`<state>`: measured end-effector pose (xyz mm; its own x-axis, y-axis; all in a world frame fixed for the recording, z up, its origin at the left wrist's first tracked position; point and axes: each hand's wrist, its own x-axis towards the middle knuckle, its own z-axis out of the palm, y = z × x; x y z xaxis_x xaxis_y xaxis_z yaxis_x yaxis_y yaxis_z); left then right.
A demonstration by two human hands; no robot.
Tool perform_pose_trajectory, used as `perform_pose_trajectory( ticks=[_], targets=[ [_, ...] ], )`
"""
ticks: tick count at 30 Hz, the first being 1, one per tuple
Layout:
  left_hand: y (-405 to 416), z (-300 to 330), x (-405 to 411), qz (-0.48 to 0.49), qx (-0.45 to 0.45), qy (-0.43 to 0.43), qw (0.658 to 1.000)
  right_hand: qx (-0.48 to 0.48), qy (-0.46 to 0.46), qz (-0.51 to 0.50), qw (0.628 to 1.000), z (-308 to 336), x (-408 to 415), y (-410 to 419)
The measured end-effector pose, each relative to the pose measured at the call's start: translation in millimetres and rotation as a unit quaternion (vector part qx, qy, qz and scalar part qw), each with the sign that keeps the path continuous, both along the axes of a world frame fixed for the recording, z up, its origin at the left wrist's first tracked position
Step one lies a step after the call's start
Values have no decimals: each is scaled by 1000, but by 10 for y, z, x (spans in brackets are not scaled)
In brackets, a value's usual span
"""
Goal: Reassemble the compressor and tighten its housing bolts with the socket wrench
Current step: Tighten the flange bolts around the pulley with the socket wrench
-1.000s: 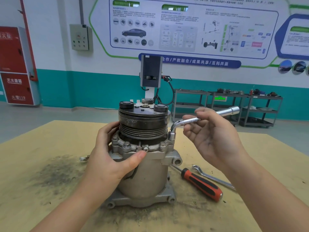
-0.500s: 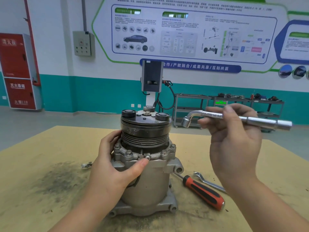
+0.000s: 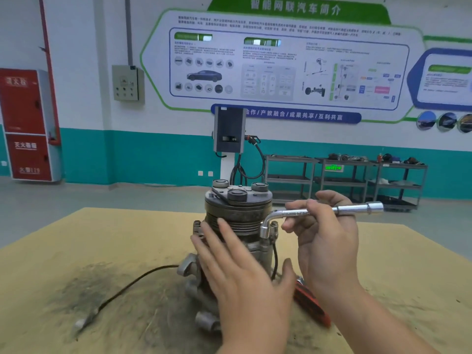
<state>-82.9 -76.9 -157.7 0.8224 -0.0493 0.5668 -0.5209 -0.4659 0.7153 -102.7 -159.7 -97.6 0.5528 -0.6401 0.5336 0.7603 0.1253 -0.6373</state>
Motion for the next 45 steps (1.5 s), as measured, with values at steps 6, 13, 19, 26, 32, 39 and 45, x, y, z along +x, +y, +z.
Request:
perform_pose_trajectory(
  ticks=[6, 13, 19, 26, 32, 39, 45],
  targets=[
    [156, 10, -46, 5, 98, 39, 994, -12, -7, -26, 1000, -16, 39, -132],
    [853, 198, 511, -139, 49, 15, 989, 27, 21, 23, 999, -9, 113, -228],
    [939, 268, 1010, -316, 50, 123, 939, 149, 62, 77, 984, -38, 171, -277],
    [970, 368, 1245, -307, 152, 90, 935, -144, -92, -125, 977, -188, 86, -117],
    [960, 477, 1350, -293, 188, 80, 934, -414, -98, -265, 865, -230, 43, -40],
    [825, 470, 1287, -418, 129, 97, 894, -570, -116, -318, 749, -131, 15, -125],
    [789, 405, 1269, -421, 72, 107, 898, -286, -98, -184, 935, 43, -6, -41]
  ],
)
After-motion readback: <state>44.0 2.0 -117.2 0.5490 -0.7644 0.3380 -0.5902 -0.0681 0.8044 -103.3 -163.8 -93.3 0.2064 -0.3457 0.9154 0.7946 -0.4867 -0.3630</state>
